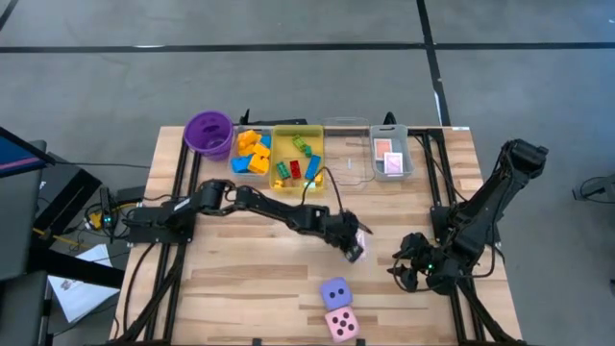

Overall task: Pick & Place Toys
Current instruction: Put the red deck of cards into the gray bin

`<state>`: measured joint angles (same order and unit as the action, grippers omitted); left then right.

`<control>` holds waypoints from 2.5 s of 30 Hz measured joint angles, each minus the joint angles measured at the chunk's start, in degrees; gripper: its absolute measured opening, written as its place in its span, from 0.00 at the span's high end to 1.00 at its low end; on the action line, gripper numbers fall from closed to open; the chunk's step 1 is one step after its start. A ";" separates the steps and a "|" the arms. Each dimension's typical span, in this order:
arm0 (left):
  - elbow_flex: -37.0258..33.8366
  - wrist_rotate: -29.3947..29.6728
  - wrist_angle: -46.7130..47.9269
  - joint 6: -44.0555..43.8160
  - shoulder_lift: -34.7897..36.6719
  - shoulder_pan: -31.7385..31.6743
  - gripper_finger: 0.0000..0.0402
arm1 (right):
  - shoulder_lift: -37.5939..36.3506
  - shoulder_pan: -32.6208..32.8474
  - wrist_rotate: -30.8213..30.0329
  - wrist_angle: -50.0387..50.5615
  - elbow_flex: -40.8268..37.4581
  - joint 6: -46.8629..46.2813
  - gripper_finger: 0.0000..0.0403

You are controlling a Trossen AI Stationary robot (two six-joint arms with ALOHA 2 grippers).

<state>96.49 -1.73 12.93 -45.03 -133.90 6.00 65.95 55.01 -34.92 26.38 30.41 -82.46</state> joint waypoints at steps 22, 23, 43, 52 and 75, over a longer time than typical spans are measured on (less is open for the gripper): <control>-1.99 25.68 10.21 4.48 11.55 -1.38 1.00 | 0.00 -3.26 -2.71 -0.12 0.02 4.98 0.36; -1.99 25.68 10.00 6.27 11.58 -1.38 1.00 | 0.00 -3.71 -2.83 -0.10 0.02 5.68 0.36; -1.97 17.64 14.98 8.89 6.88 -4.10 1.00 | 0.00 -8.68 -2.60 -1.63 0.02 7.96 0.36; -4.84 12.15 12.71 17.67 7.25 -3.46 0.99 | 0.00 -8.66 -2.60 -1.61 0.02 7.92 0.36; -5.73 8.46 10.20 5.16 8.26 -6.89 0.63 | 0.00 -8.64 -2.60 -1.58 0.02 7.02 0.36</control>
<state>90.76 6.72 23.13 -39.87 -125.64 -0.89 65.95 46.37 -37.52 24.80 30.44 -75.44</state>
